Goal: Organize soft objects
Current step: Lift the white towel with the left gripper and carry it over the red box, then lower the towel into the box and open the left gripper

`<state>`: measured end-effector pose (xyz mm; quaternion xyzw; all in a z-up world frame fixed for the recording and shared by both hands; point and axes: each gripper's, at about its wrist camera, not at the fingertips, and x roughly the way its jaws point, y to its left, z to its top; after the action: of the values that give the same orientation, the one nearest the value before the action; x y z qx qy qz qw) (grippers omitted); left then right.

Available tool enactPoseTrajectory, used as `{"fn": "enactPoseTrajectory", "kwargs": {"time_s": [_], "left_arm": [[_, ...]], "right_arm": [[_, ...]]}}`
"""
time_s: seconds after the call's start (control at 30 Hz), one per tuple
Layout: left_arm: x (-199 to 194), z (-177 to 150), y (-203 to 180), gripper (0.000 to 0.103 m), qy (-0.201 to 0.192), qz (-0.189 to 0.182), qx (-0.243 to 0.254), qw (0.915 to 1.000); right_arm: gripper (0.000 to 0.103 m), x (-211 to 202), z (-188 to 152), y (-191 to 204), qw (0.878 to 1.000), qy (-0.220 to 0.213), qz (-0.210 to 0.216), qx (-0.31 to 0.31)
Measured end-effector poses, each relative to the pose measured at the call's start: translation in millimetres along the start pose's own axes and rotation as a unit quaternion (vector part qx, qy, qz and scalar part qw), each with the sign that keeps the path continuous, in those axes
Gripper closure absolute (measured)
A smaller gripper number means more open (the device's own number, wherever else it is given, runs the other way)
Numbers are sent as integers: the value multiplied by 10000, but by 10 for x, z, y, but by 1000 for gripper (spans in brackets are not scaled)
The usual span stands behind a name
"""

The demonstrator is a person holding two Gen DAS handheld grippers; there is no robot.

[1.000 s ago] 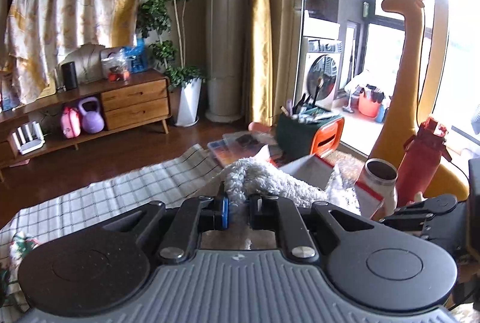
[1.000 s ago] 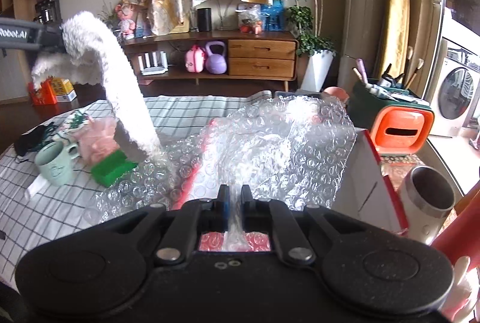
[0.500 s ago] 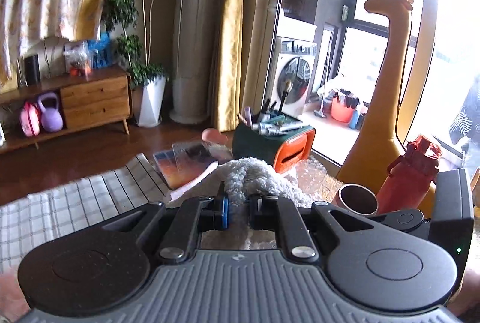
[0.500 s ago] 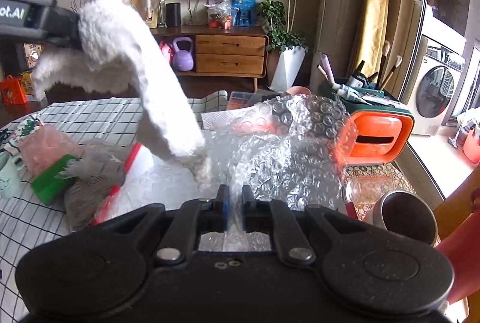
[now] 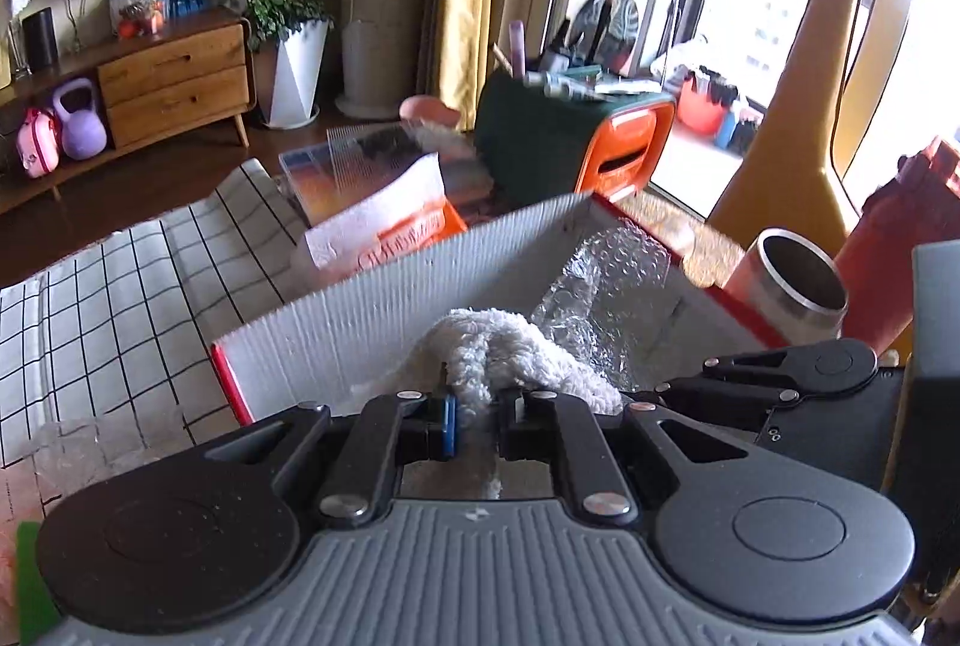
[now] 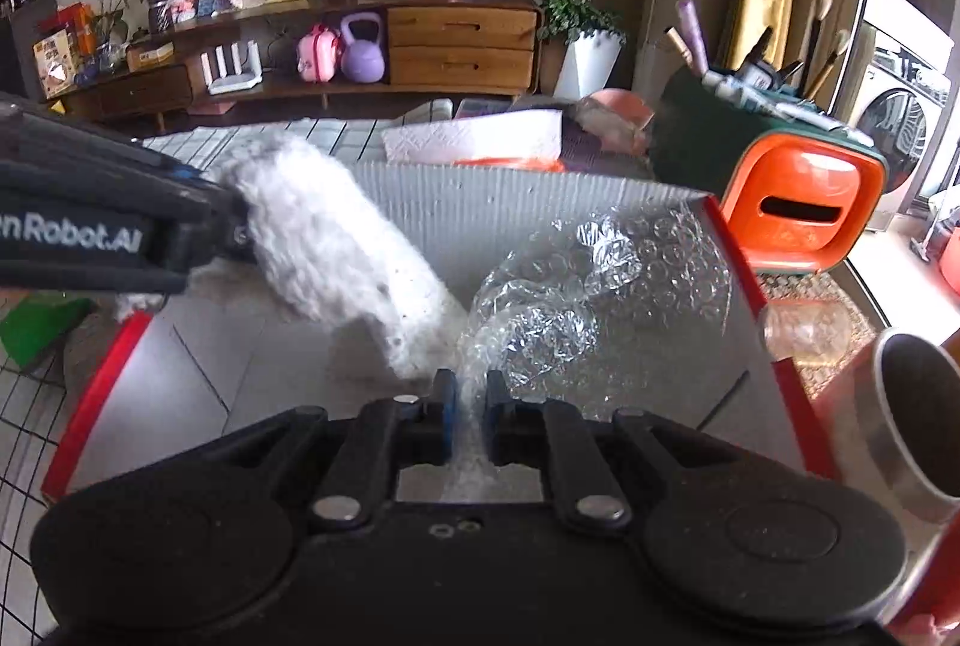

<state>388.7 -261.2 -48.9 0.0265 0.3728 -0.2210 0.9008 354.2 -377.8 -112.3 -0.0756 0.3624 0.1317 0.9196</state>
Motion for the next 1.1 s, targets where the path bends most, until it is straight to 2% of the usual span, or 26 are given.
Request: {"fn": "enactPoseTrajectory", "kwargs": {"time_s": [0.13, 0.27, 0.5, 0.6, 0.67, 0.8, 0.87, 1.0, 1.03, 1.1], "left_arm": [[182, -73, 5, 91, 287, 91, 76, 9995], [353, -142, 19, 91, 587, -48, 103, 9982], [555, -289, -96, 91, 1055, -50, 404, 9936], [606, -322, -137, 91, 1151, 127, 520, 9919], [616, -323, -137, 91, 1190, 126, 519, 9915], [608, -316, -137, 91, 1237, 196, 541, 9907], [600, -312, -130, 90, 1256, 211, 506, 9906], [571, -317, -143, 90, 1233, 227, 479, 9910], [557, -315, -142, 88, 1199, 245, 461, 9914], [522, -306, -134, 84, 1145, 230, 392, 9924]], "right_arm": [[93, 57, -85, 52, 9996, 214, 94, -153], [91, 67, -119, 43, 9992, 318, 209, -117], [84, 95, -168, 2, 9975, 541, 429, -126], [78, 54, -172, -10, 9974, 551, 438, -127], [68, 31, -177, -18, 9969, 595, 507, -126], [60, -47, -182, -39, 9971, 553, 511, -127], [52, -78, -179, -50, 9974, 509, 486, -127], [45, -142, -180, -69, 9980, 424, 459, -101], [39, -154, -172, -65, 9981, 395, 456, -102], [37, -194, -170, -58, 9984, 343, 447, -103]]}}
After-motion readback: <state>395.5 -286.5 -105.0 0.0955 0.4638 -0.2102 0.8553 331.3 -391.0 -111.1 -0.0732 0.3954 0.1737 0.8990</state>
